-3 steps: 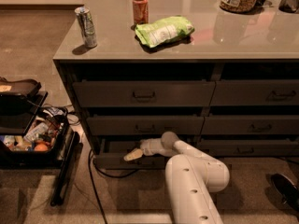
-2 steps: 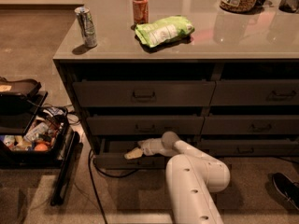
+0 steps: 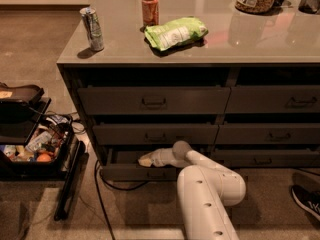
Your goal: Open bottom drawer
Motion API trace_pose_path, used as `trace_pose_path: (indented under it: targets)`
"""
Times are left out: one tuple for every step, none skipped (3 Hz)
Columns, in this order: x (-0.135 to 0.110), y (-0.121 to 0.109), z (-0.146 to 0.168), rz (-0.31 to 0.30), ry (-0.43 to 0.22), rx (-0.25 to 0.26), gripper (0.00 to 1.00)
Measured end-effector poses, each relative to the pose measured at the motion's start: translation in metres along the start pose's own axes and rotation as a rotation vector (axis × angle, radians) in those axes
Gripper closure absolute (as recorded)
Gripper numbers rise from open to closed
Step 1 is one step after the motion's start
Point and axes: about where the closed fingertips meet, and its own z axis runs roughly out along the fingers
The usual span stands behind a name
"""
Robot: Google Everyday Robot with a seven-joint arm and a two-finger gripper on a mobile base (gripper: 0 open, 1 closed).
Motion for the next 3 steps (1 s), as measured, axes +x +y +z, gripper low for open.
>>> trace_pose_path:
  targets:
    - [0.0000,0.0000,0.0000,0.000,0.000,0.000,0.88]
    - [-0.0032,-0.0096,0.0071,0.009,0.014,0.007,1.00]
    - [-0.0015,-0.0048,0.0082,0.002,0.015,0.002,1.00]
